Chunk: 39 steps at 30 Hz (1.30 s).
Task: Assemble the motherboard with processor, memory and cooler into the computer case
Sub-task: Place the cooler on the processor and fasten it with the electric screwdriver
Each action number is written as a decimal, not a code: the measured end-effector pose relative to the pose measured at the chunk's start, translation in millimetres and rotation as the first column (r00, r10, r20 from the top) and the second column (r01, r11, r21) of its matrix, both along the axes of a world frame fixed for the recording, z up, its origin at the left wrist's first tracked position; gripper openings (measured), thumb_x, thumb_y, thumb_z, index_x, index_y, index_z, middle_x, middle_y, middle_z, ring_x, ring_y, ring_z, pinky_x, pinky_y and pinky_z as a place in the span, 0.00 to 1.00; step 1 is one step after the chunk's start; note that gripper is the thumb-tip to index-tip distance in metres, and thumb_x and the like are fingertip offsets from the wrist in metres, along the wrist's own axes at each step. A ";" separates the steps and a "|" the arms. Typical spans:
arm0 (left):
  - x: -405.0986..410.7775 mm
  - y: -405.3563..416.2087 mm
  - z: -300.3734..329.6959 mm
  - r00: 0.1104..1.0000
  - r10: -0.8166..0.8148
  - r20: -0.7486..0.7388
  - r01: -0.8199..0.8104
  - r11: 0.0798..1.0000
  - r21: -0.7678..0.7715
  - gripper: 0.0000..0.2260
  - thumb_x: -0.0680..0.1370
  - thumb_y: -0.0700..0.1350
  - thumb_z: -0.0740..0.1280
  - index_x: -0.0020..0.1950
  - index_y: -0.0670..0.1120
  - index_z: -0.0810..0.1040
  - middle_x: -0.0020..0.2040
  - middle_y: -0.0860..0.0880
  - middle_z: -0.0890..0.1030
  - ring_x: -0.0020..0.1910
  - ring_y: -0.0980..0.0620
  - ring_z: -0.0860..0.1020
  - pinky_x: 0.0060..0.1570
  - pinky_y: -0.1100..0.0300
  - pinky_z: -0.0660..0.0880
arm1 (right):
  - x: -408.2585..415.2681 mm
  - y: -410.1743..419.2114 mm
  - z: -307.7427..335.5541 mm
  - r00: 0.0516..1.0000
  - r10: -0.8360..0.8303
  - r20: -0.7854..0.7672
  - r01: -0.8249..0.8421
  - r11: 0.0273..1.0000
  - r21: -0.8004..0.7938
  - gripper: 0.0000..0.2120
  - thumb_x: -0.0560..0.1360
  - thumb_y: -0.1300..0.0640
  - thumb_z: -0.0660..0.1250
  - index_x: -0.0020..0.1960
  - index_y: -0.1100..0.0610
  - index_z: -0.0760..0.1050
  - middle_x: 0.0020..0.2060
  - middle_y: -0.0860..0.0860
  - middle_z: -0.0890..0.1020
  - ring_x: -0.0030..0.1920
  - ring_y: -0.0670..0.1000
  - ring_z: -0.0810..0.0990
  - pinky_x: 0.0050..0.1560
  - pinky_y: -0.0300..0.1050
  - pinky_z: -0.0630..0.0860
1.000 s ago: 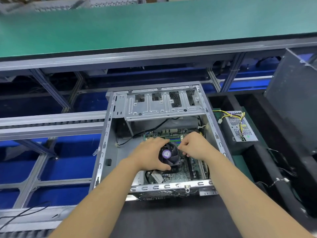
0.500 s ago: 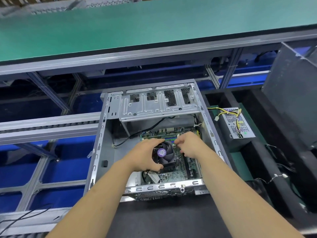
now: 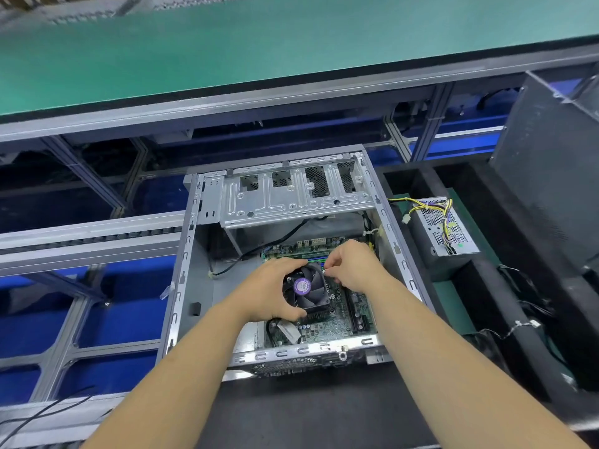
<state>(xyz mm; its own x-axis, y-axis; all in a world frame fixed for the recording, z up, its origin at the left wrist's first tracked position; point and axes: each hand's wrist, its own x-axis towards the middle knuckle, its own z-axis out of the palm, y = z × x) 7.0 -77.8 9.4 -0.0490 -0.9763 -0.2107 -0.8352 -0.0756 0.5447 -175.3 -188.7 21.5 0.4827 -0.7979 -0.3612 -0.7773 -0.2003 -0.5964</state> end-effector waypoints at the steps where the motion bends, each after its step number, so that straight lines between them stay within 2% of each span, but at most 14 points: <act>1: 0.0 -0.2 -0.3 1.000 -0.002 0.001 0.002 1.000 -0.003 0.45 0.61 0.61 0.74 0.76 0.52 0.66 0.69 0.56 0.73 0.68 0.54 0.69 0.68 0.60 0.65 | -0.2 -0.2 0.1 1.000 -0.001 0.000 0.001 1.000 0.002 0.02 0.77 0.58 0.73 0.45 0.55 0.84 0.30 0.47 0.79 0.32 0.47 0.77 0.44 0.42 0.76; 5: -2.0 -2.6 -1.3 0.999 -0.034 0.037 0.035 0.999 -0.010 0.44 0.63 0.58 0.76 0.77 0.50 0.66 0.70 0.54 0.72 0.68 0.53 0.68 0.68 0.60 0.64 | -0.7 -0.6 0.2 1.000 -0.002 -0.015 0.002 1.000 0.014 0.04 0.77 0.58 0.73 0.43 0.54 0.83 0.32 0.48 0.79 0.31 0.46 0.76 0.45 0.43 0.78; 10: -1.3 -2.1 -0.8 0.998 -0.048 0.035 0.048 0.999 -0.015 0.43 0.64 0.57 0.76 0.77 0.50 0.65 0.70 0.55 0.72 0.68 0.53 0.67 0.69 0.60 0.63 | -0.8 -1.1 -1.4 1.000 -0.024 -0.006 0.024 0.999 0.044 0.05 0.76 0.59 0.73 0.41 0.54 0.83 0.35 0.52 0.83 0.35 0.51 0.79 0.47 0.45 0.81; 14: -1.2 -2.1 1.2 0.997 -0.055 0.047 0.055 0.998 -0.016 0.44 0.64 0.56 0.76 0.77 0.50 0.65 0.70 0.55 0.71 0.68 0.52 0.66 0.70 0.57 0.64 | -1.0 -2.7 -4.6 0.999 -0.035 0.014 0.034 0.998 0.058 0.07 0.76 0.59 0.73 0.39 0.54 0.82 0.34 0.52 0.83 0.35 0.51 0.80 0.48 0.49 0.83; 19: -1.2 -1.8 2.2 0.996 -0.059 0.063 0.060 0.998 -0.014 0.43 0.65 0.57 0.76 0.77 0.50 0.64 0.70 0.55 0.72 0.67 0.52 0.66 0.69 0.56 0.64 | -1.4 -3.4 -7.0 0.998 -0.046 0.037 0.043 0.996 0.081 0.10 0.76 0.61 0.73 0.37 0.54 0.81 0.32 0.53 0.85 0.28 0.46 0.82 0.41 0.47 0.85; 23: -0.1 -0.8 1.8 0.998 -0.055 0.041 0.057 0.998 -0.040 0.43 0.64 0.55 0.77 0.76 0.49 0.66 0.68 0.54 0.73 0.65 0.52 0.67 0.68 0.60 0.64 | -0.8 -3.0 -6.9 0.998 -0.048 0.043 0.045 0.996 0.079 0.09 0.76 0.60 0.73 0.38 0.54 0.82 0.33 0.54 0.86 0.35 0.52 0.86 0.45 0.53 0.85; 25: -0.1 -0.6 1.6 0.998 -0.057 0.036 0.058 0.997 -0.045 0.42 0.64 0.55 0.77 0.76 0.49 0.66 0.67 0.54 0.73 0.64 0.53 0.67 0.67 0.61 0.63 | -0.2 -2.3 -6.2 0.998 -0.042 0.036 0.039 0.997 0.072 0.09 0.76 0.60 0.73 0.38 0.54 0.82 0.32 0.54 0.86 0.36 0.52 0.86 0.46 0.53 0.85; 30: 0.0 -1.3 1.4 0.998 -0.051 0.034 0.052 0.998 -0.031 0.43 0.64 0.55 0.77 0.77 0.48 0.66 0.66 0.55 0.73 0.63 0.52 0.67 0.67 0.58 0.65 | 1.2 -0.6 -3.2 0.998 -0.044 0.039 0.042 0.997 0.059 0.06 0.76 0.59 0.73 0.41 0.55 0.84 0.33 0.54 0.86 0.40 0.53 0.86 0.49 0.54 0.84; 35: -0.4 -1.6 1.3 0.998 -0.055 0.029 0.055 0.998 -0.027 0.43 0.64 0.55 0.77 0.76 0.48 0.66 0.65 0.55 0.73 0.63 0.52 0.67 0.66 0.58 0.66 | 0.4 1.0 -1.0 0.999 -0.042 0.034 0.040 0.998 0.053 0.05 0.77 0.60 0.72 0.42 0.58 0.85 0.34 0.54 0.86 0.40 0.53 0.86 0.49 0.53 0.84; 39: -2.2 -2.3 1.9 0.995 -0.072 0.066 0.072 0.997 0.000 0.44 0.66 0.56 0.77 0.78 0.48 0.64 0.69 0.53 0.71 0.66 0.52 0.64 0.69 0.57 0.63 | 0.0 1.3 -0.3 0.997 -0.070 0.025 0.068 0.995 0.077 0.06 0.77 0.62 0.71 0.42 0.59 0.84 0.36 0.57 0.86 0.40 0.56 0.86 0.46 0.54 0.85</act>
